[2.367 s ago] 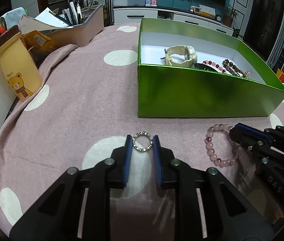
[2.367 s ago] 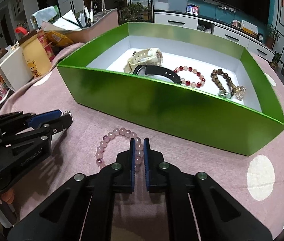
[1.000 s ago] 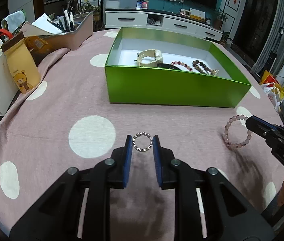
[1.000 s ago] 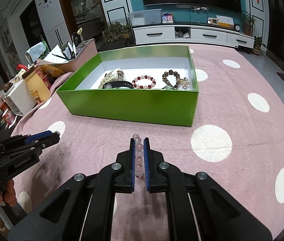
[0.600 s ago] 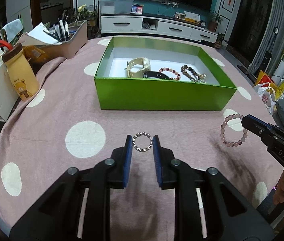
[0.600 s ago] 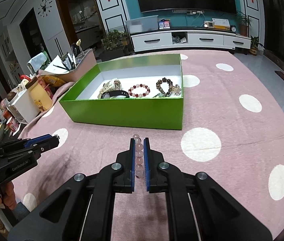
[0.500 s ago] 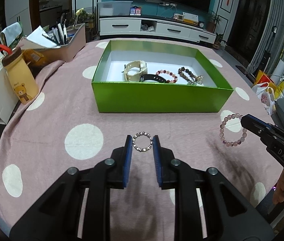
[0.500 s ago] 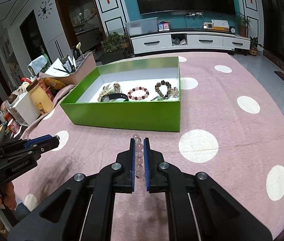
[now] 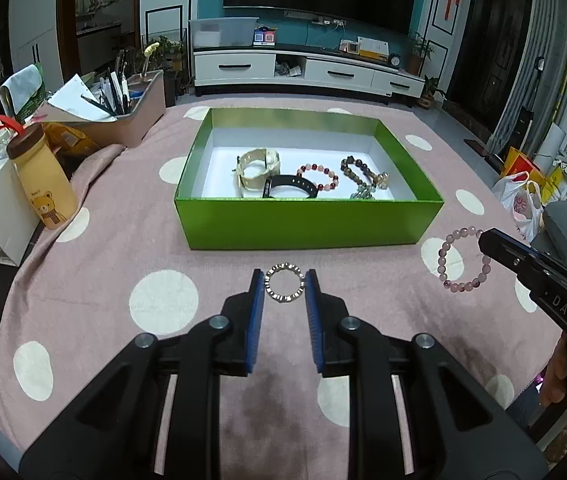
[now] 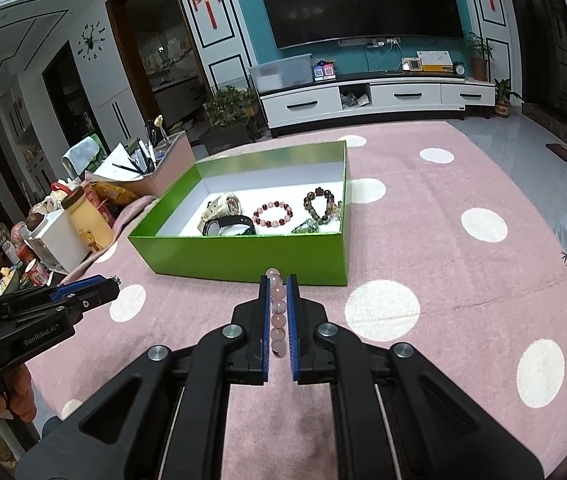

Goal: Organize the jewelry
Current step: 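Carry the silver ring and pink bead bracelet over the green box with both tools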

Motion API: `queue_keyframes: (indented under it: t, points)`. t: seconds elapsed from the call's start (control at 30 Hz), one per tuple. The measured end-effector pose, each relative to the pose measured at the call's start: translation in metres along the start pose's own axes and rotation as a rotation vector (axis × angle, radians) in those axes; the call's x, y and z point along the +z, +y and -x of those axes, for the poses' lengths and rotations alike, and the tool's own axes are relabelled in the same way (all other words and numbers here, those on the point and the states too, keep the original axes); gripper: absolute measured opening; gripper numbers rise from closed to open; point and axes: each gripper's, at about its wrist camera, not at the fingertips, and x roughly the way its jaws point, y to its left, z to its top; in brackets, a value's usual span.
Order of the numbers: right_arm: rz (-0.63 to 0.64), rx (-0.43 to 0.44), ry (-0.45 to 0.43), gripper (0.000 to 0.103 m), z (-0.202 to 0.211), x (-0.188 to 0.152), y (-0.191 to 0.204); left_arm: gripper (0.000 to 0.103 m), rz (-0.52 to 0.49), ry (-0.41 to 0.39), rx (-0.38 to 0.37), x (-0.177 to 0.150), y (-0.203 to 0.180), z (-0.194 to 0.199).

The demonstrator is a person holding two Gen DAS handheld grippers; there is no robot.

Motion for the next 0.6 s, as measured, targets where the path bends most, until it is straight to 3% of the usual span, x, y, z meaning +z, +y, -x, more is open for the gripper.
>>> queue_keyframes:
  t: [0.6]
  points:
    - [0.001, 0.025, -0.062, 0.007, 0.007, 0.023, 0.001, 0.020, -0.026, -0.048, -0.005, 0.024, -0.008, 0.007]
